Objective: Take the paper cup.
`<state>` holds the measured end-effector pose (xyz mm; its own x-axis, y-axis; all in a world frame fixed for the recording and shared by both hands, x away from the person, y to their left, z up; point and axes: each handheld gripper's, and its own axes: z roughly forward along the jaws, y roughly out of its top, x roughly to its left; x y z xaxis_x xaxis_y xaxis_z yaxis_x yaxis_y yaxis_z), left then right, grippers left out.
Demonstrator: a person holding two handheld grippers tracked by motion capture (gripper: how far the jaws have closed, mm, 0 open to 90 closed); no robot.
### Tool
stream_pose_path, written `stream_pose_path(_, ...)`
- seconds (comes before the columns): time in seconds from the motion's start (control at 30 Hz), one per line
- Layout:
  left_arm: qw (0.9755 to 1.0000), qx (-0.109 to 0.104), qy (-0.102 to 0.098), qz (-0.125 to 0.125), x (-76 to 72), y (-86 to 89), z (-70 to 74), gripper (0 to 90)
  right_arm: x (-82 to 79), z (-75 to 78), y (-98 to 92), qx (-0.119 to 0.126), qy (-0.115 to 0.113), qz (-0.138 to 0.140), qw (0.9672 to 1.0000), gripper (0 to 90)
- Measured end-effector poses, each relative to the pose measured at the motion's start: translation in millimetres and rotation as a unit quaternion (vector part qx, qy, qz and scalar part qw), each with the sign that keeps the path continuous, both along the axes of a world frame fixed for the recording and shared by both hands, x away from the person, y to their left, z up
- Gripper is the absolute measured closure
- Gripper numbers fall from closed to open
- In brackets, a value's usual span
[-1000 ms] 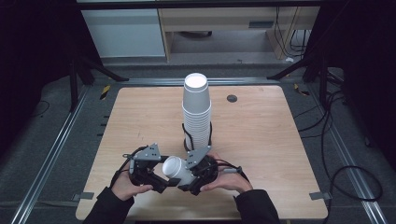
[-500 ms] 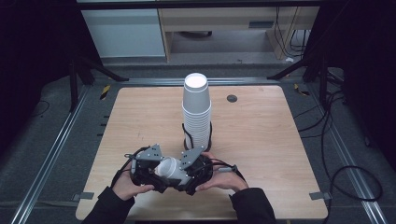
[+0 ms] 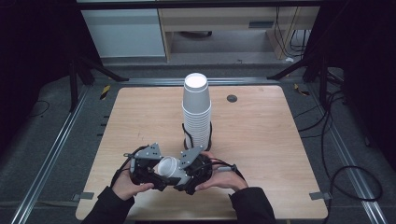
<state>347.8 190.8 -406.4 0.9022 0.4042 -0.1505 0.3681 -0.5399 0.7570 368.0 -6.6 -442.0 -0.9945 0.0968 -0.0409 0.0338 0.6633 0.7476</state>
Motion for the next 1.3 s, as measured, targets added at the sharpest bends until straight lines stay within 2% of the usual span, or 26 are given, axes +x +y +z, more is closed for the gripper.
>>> stream_pose_path(0.33, 1.0, -0.001, -0.005, 0.002, -0.9, 0.5, 1.6, 20.5, 0.6, 0.5, 1.3, -0.001, 0.002, -0.005, 1.0, 11.5)
stream_pose_path(0.8, 0.9997, 0.016, -0.019, 0.002, -2.9, -1.2, 2.1, 21.7, 3.2, 1.4, 1.8, -0.002, 0.009, -0.019, 0.9998, 6.8)
stream_pose_path(1.07, 0.9996, 0.02, -0.019, 0.003, -2.2, -0.2, 1.7, 21.8, 2.8, 5.1, -1.3, -0.003, 0.006, -0.014, 0.9999, 5.5)
stream_pose_path(1.3, 0.9996, 0.017, -0.018, 0.009, 0.3, 6.1, 2.3, 21.7, 2.8, 14.3, -9.7, -0.001, 0.0, -0.021, 0.9998, 5.2)
